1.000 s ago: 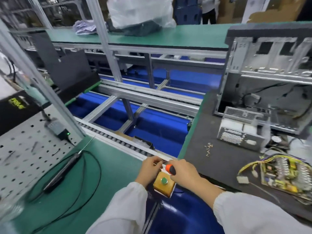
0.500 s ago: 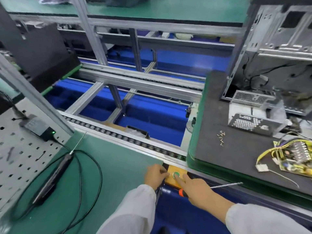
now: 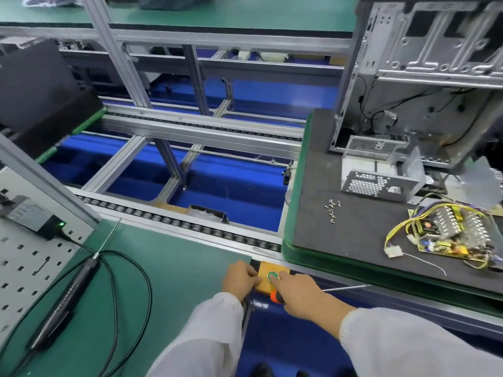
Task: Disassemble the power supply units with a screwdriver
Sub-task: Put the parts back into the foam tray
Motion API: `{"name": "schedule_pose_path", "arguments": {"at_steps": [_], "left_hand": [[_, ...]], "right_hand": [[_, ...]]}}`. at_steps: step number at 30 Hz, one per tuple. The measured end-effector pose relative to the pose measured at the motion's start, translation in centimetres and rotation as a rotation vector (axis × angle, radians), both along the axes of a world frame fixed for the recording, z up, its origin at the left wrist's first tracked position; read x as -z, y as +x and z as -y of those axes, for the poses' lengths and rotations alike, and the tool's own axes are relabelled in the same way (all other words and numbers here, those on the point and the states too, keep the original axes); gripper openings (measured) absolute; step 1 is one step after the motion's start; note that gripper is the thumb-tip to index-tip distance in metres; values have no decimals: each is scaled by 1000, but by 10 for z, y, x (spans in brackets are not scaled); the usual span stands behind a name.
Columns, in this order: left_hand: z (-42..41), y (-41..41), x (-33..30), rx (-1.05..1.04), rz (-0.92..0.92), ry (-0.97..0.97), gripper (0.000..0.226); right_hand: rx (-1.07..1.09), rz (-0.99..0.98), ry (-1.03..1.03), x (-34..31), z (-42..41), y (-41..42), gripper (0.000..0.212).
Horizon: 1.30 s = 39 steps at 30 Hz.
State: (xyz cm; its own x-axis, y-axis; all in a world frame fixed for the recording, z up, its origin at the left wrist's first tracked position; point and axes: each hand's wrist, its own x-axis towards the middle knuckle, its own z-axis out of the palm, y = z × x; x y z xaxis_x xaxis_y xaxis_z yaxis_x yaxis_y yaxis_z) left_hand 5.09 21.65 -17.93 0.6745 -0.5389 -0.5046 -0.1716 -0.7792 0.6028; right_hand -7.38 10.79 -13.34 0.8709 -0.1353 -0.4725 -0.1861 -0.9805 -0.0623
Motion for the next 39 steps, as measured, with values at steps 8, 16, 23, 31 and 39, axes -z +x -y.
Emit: {"name": "schedule_pose_path", "arguments": {"at_steps": [8,16,23,31,39], "left_hand": [[18,11,-42,-47,70,-83,32],[66,-11,-116,255,105,-235,42],[124,-42,-159,265,41,-422,38],[208,-99,-189,368,-241,-491,50],[292,-147,-203,477,-397,-517,47]], "right_hand": [[109,86,58,-39,16,-3,25],[251,273,112,-98,42,-13,46],[329,380,28,-152,93,-41,30],[352,326,-223,-174,169,-99,18],[382,239,-314,-191,255,-141,13]]}}
